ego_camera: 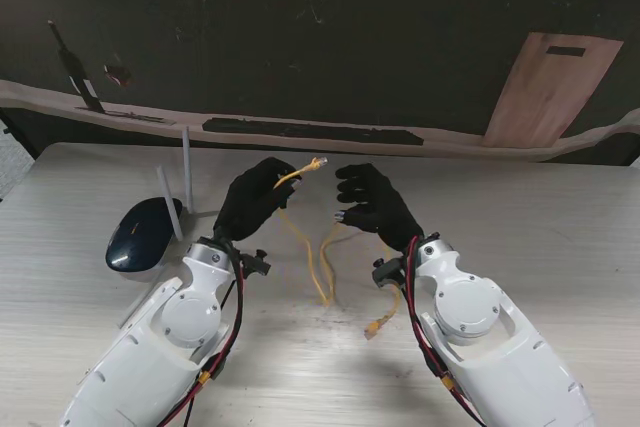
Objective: Untangle the Ethernet cable and plug it into the router
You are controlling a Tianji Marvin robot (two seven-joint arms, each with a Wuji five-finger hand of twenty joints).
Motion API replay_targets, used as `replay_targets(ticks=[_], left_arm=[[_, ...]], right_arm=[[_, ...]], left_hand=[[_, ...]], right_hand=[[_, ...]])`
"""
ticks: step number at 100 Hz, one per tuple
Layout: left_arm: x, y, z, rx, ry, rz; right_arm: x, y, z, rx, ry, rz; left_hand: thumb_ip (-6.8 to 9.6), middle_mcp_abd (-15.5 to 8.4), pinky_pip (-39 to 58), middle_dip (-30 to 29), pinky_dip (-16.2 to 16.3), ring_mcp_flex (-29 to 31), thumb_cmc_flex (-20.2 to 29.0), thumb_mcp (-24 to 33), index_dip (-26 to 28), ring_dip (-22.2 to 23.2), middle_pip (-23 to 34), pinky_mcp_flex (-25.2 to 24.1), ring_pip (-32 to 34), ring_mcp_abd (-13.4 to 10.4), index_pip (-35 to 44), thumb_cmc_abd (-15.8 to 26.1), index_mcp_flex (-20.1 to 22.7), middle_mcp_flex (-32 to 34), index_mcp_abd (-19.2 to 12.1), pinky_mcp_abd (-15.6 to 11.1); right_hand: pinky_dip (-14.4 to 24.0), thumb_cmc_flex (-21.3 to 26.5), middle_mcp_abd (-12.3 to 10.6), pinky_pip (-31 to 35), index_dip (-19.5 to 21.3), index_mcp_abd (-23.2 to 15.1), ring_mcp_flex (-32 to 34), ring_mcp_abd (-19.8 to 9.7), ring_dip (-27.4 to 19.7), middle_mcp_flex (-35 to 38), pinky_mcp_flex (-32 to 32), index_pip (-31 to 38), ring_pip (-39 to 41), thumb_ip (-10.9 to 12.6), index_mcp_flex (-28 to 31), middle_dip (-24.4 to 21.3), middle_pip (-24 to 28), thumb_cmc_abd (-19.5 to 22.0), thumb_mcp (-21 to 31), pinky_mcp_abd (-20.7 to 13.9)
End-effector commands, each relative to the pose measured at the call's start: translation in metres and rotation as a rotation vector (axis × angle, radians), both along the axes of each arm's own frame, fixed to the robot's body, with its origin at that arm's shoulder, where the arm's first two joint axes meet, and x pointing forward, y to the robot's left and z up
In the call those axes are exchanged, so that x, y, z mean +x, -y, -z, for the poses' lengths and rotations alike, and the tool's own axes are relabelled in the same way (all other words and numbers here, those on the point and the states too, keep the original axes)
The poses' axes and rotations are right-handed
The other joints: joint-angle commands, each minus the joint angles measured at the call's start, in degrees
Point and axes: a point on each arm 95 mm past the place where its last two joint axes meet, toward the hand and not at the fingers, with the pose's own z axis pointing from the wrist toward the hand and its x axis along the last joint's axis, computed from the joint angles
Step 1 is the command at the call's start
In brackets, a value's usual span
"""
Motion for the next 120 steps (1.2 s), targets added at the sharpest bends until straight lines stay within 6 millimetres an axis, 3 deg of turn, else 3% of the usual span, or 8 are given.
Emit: replay_targets(ticks=[1, 22, 38, 65, 68, 79, 106, 120], left_arm=[[-0.001, 0.004, -0.006, 0.011, 0.013, 0.033], [-0.003, 0.002, -0.006, 0.072, 0.016, 0.026], [-0.004, 0.002, 0.001, 0.086, -0.003, -0.003], [-0.005, 0.007, 0.017, 0.172, -0.028, -0.049], [-0.005, 0.008, 0.018, 0.186, -0.03, -0.049], [-0.006, 0.012, 0.021, 0.207, -0.04, -0.039], [-0.01, 0.019, 0.026, 0.244, -0.065, -0.007], [-0.01, 0.021, 0.026, 0.238, -0.079, -0.033]], right_arm=[[-0.001, -0.016, 0.01, -0.017, -0.044, -0.035], [-0.001, -0.032, 0.019, -0.03, -0.082, -0.045], [-0.001, -0.038, 0.011, -0.001, -0.044, 0.015], [-0.004, -0.042, 0.003, 0.039, -0.008, 0.093], [-0.004, -0.042, 0.002, 0.043, -0.01, 0.095], [-0.004, -0.044, 0.003, 0.039, -0.02, 0.09], [0.0, -0.05, 0.006, 0.016, -0.043, 0.094], [-0.005, -0.053, 0.01, -0.024, -0.099, 0.068]], left_hand=[[-0.5, -2.0, 4.2, 1.5, 2.4, 1.6, 1.6, -1.4, 0.5, 0.1, 0.8, 0.0, 1.4, 2.4, 1.0, 2.4, -1.0, 0.7, -2.3, -1.9], [0.12, -1.8, 4.1, 1.4, 2.3, 1.5, 2.8, -1.4, -0.4, 0.0, 0.5, -0.2, 0.9, 2.6, 0.4, 0.9, 0.8, 0.8, 0.1, -1.9], [0.39, -1.4, 3.6, 1.2, 2.2, 1.5, 3.0, -1.1, -0.5, -0.5, 0.0, -0.9, -0.3, 3.2, 0.3, 0.3, 1.4, 0.8, 1.9, -1.8], [1.27, -1.4, 2.9, 0.9, 2.3, 1.5, 4.4, 0.8, -0.6, -1.0, -0.5, -1.6, -1.6, 3.6, 0.0, -1.8, 1.1, 0.6, 3.1, -1.5], [-0.06, -1.5, 2.6, 0.4, 3.1, 1.5, 1.0, 7.4, -0.4, -1.0, -0.4, -1.6, -1.7, 3.6, 0.0, -3.4, 1.1, 0.5, 3.1, -1.4], [-0.16, -1.6, 2.5, 0.4, 3.2, 1.5, 0.6, 8.7, -0.4, -1.1, -0.4, -1.7, -2.0, 3.6, 0.1, -4.0, 1.1, 0.6, 3.4, -1.4], [-0.17, -1.6, 2.3, 0.3, 3.1, 1.5, 0.0, 9.3, -0.4, -1.3, -0.5, -1.8, -2.5, 3.6, 0.3, -4.4, 1.4, 0.7, 3.3, -1.5], [-0.22, -1.3, 1.9, 0.2, 3.0, 1.5, -0.1, 9.9, -0.6, -1.5, -0.8, -2.4, -3.0, 3.9, -0.1, -4.2, 1.0, 0.5, 3.7, -1.3]], right_hand=[[-1.9, 1.1, -0.2, -0.8, -0.5, 0.0, -0.8, -0.2, 0.5, -1.7, -0.1, 0.0, -0.4, -0.5, -2.1, 0.9, 1.2, -2.3, 1.8, -3.0], [-3.5, -0.3, 0.1, -1.7, -0.4, -2.1, -1.6, 0.5, 0.2, -1.8, -2.1, 0.9, -1.0, -0.7, -0.7, 0.7, 1.1, -1.2, 0.7, -3.0], [-4.2, -2.2, 0.6, 0.5, -0.3, -7.6, 0.9, 2.2, 0.4, 3.7, -1.8, -1.2, -0.3, -0.7, 13.2, 0.4, 0.2, 1.4, 0.4, 0.6], [-3.9, -5.5, 1.4, 3.6, -1.5, -4.5, 6.5, 5.2, 0.7, 16.0, -0.4, -6.6, 0.9, 0.0, 28.2, 0.3, -1.5, 10.1, 0.7, 6.6], [-3.9, -5.7, 1.4, 3.7, -1.8, -4.1, 6.7, 5.4, 0.6, 17.1, -0.4, -7.4, 0.8, 0.2, 29.1, 0.2, -1.9, 11.2, 0.8, 6.9], [-4.0, -6.5, 1.3, 3.7, -2.7, -2.6, 6.7, 5.5, 0.5, 18.8, -1.0, -9.1, 0.4, 0.3, 30.8, 0.1, -2.5, 15.8, -0.5, 7.1], [-3.8, -5.6, 2.3, 3.6, -3.8, -0.5, 6.1, 5.7, 0.6, 17.7, -1.6, -11.7, 0.5, 0.7, 28.3, 0.1, -3.1, 19.2, -1.7, 7.0], [-3.6, -5.0, 2.8, 3.2, -2.1, 0.4, 4.4, 6.4, 0.3, 9.1, -1.8, -8.3, 0.0, 0.1, 10.2, 0.7, -1.4, 10.2, -1.5, 6.4]])
